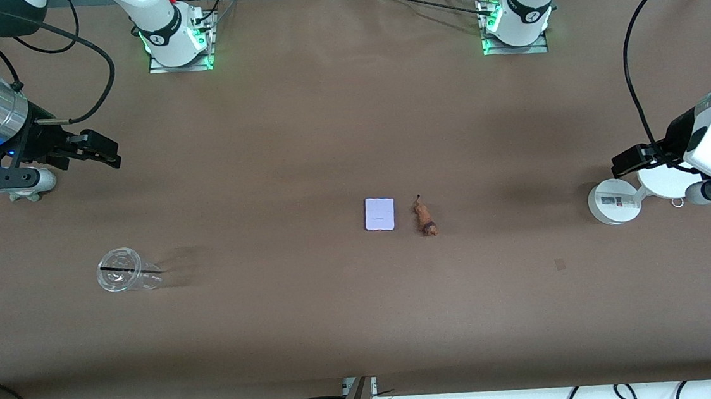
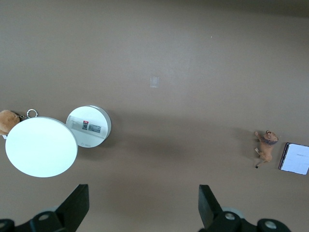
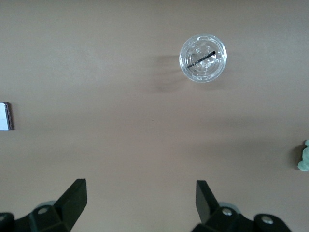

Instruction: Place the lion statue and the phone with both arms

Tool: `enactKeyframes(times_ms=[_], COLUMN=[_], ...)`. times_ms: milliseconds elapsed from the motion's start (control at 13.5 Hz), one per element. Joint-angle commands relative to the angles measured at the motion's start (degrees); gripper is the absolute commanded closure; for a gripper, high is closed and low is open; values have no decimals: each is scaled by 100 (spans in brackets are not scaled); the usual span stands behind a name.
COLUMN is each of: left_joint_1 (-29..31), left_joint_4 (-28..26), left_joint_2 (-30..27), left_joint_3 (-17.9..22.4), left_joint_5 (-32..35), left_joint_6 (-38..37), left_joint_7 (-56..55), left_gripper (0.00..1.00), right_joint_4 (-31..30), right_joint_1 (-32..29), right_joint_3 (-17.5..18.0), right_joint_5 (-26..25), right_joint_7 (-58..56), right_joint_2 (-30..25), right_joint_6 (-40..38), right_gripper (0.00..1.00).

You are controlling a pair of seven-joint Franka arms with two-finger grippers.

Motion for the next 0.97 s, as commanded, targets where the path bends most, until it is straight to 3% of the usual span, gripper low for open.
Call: enactKeyframes(times_ms=[0, 891], left_joint_1=[46, 46], left_joint_4=[56, 56], left_joint_2=[-41, -41], left_joint_3=[-10, -10], left_joint_5=[-92, -119], left_joint_6=[-61, -61], left_joint_7=[134, 134], left_gripper=[0, 0], right_joint_4=[42, 84], right_joint_1=[-89, -36], right_joint_3=[130, 156], right_joint_5=[-192, -202], right_joint_7=[-3, -2], right_joint_2=[-20, 111], right_joint_6=[-50, -14], right_gripper=[0, 0])
